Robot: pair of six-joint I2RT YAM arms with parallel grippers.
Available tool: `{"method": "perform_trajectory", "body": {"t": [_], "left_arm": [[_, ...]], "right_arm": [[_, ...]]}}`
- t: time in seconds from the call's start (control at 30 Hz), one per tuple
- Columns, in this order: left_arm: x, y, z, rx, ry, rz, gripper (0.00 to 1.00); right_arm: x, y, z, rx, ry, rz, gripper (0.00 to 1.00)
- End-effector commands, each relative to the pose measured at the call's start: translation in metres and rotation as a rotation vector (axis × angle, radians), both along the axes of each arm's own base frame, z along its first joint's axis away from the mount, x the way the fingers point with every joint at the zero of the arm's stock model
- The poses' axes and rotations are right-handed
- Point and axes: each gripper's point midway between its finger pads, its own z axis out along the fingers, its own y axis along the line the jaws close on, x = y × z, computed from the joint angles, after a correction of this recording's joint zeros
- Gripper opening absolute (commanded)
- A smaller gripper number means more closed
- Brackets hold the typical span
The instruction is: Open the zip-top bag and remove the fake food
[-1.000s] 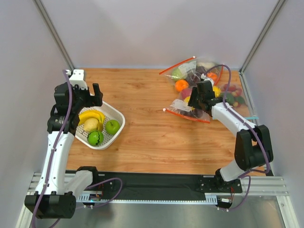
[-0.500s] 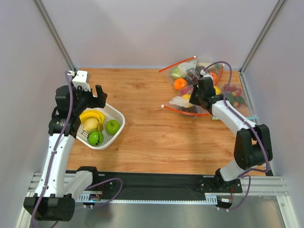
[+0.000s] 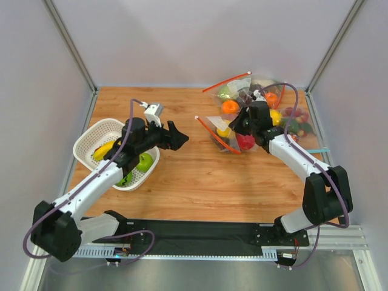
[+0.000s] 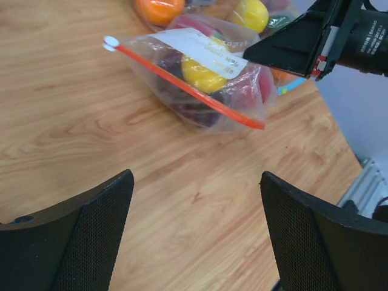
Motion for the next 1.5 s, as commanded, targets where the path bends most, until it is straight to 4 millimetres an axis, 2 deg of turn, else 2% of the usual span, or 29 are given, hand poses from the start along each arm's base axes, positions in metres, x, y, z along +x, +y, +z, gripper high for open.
{"method": "perform_trajectory", "body": {"t": [0.0,0.13,0.17,0.2,0.27,0.3,0.37,0.4,0.43,0.5,0.53,0.57,0.73,0.77,0.8,0.87,0.97,1.03,1.13,1.23,1.27,1.3,1.47], "left_arm": [[0.022,-0.032,0.025,-0.199,-0.023,0.012,0.92],[0.041,-0.049,0.010,-0.246,0.030,0.014,0.93],[0.046,-0.052,0.014,-0.272,0.025,0.015,0.93],[0.052,-0.055,0.004,-0.271,0.046,0.019,0.93],[0.060,-0.060,0.003,-0.280,0.031,0.013,0.93],[0.066,-0.063,-0.012,-0.263,0.060,0.022,0.93],[0.073,-0.065,-0.021,-0.257,0.069,0.030,0.93],[0.073,-0.070,-0.031,-0.265,0.104,0.011,0.93],[0.074,-0.074,-0.027,-0.295,0.094,-0.004,0.92],[0.072,-0.081,-0.039,-0.343,0.148,-0.024,0.90],[0.072,-0.083,-0.035,-0.367,0.131,-0.034,0.89],[0.073,-0.084,-0.042,-0.370,0.152,-0.032,0.87],[0.067,-0.087,-0.055,-0.319,0.193,-0.028,0.82],[0.067,-0.089,-0.052,-0.305,0.193,-0.021,0.80],[0.064,-0.087,-0.060,-0.261,0.215,-0.016,0.80],[0.059,-0.085,-0.058,-0.238,0.209,-0.008,0.80],[0.052,-0.076,-0.066,-0.200,0.233,0.040,0.79],[0.047,-0.065,-0.079,-0.161,0.264,0.094,0.79],[0.041,-0.061,-0.090,-0.137,0.277,0.124,0.79],[0.039,-0.068,-0.097,-0.148,0.309,0.114,0.79],[0.039,-0.072,-0.106,-0.144,0.332,0.107,0.79],[0.037,-0.076,-0.108,-0.153,0.347,0.089,0.79],[0.045,-0.095,-0.120,-0.183,0.372,0.053,0.79]], "right_arm": [[0.000,0.023,0.047,0.157,-0.122,0.023,0.00],[-0.013,0.032,0.043,0.222,-0.102,0.035,0.00],[-0.014,0.034,0.048,0.242,-0.123,0.040,0.00],[-0.018,0.035,0.042,0.250,-0.107,0.044,0.00],[-0.024,0.038,0.045,0.277,-0.107,0.050,0.00],[-0.027,0.040,0.045,0.287,-0.104,0.057,0.00],[-0.032,0.041,0.050,0.307,-0.110,0.061,0.00],[-0.034,0.043,0.051,0.307,-0.113,0.065,0.00],[-0.036,0.043,0.053,0.309,-0.117,0.063,0.00],[-0.039,0.044,0.059,0.318,-0.129,0.066,0.00],[-0.039,0.045,0.060,0.320,-0.129,0.067,0.00],[-0.040,0.045,0.060,0.325,-0.126,0.066,0.00],[-0.041,0.047,0.067,0.333,-0.141,0.069,0.00],[-0.041,0.046,0.066,0.331,-0.138,0.064,0.00],[-0.040,0.046,0.067,0.331,-0.141,0.061,0.00],[-0.040,0.046,0.066,0.329,-0.138,0.059,0.00],[-0.040,0.047,0.062,0.324,-0.130,0.060,0.00],[-0.040,0.048,0.059,0.318,-0.123,0.062,0.00],[-0.041,0.044,0.055,0.285,-0.122,0.055,0.00],[-0.042,0.040,0.056,0.262,-0.131,0.046,0.00],[-0.043,0.039,0.060,0.261,-0.144,0.045,0.00],[-0.045,0.036,0.057,0.246,-0.128,0.038,0.00],[-0.048,0.029,0.061,0.208,-0.140,0.033,0.00]]}}
